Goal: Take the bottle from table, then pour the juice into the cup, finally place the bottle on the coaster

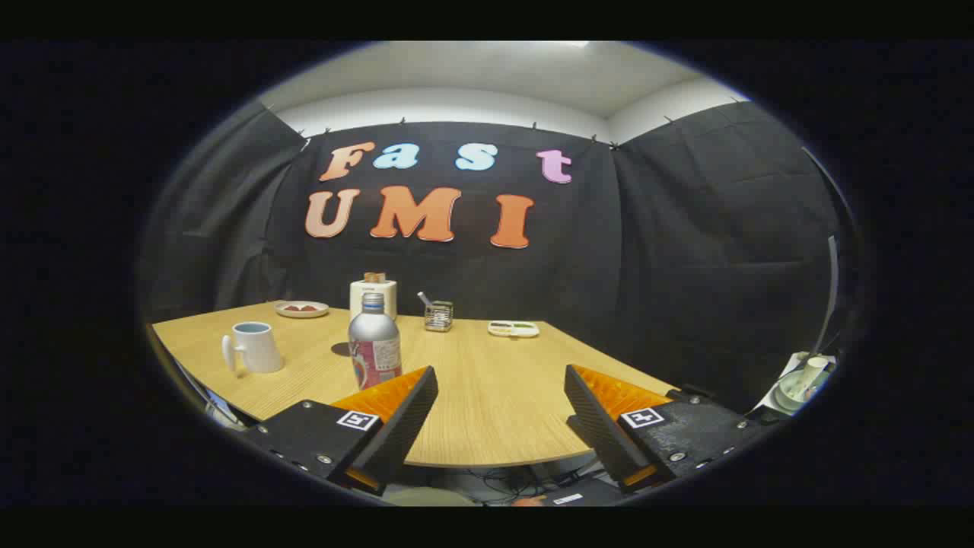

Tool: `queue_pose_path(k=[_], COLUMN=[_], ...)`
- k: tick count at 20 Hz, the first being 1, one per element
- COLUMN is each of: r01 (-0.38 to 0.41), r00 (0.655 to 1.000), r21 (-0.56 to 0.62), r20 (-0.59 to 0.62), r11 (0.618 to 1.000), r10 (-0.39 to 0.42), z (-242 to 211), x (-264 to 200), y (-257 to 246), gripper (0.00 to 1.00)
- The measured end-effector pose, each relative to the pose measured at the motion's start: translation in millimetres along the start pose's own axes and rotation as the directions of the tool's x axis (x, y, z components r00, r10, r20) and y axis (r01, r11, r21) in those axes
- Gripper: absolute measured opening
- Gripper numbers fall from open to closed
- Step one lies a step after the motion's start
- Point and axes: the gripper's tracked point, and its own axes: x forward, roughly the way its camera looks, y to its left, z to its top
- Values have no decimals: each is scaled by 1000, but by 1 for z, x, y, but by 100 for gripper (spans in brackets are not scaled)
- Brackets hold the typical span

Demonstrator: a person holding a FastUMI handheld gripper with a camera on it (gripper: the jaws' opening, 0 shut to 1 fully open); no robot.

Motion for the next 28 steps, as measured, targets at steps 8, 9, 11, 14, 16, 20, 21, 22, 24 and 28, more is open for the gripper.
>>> queue_pose_path(k=[8, 9, 11, 14, 16, 20, 21, 22, 24, 28], r01=[-37, -26, 26, 9, -20, -34, -46, -54, -57, -62], r00=[998, 999, 1000, 1000, 999, 999, 999, 998, 998, 998], r21=[70, 69, 26, 11, 6, 40, 47, 46, 30, 24], r20=[49, 45, 13, -3, 27, 34, 26, 29, 15, -8], r11=[997, 997, 999, 1000, 1000, 999, 998, 997, 998, 998], r10=[34, 23, -26, -9, 20, 33, 44, 52, 56, 62], z=[2, 3, -2, 5, 19, 30, 28, 29, 22, 9], x=[-4, 1, 18, 23, 25, 38, 40, 41, 44, 49], y=[1, -1, -12, 4, 17, 35, 43, 47, 52, 68], gripper=[100, 99, 99, 100, 100, 100, 100, 100, 100, 100])
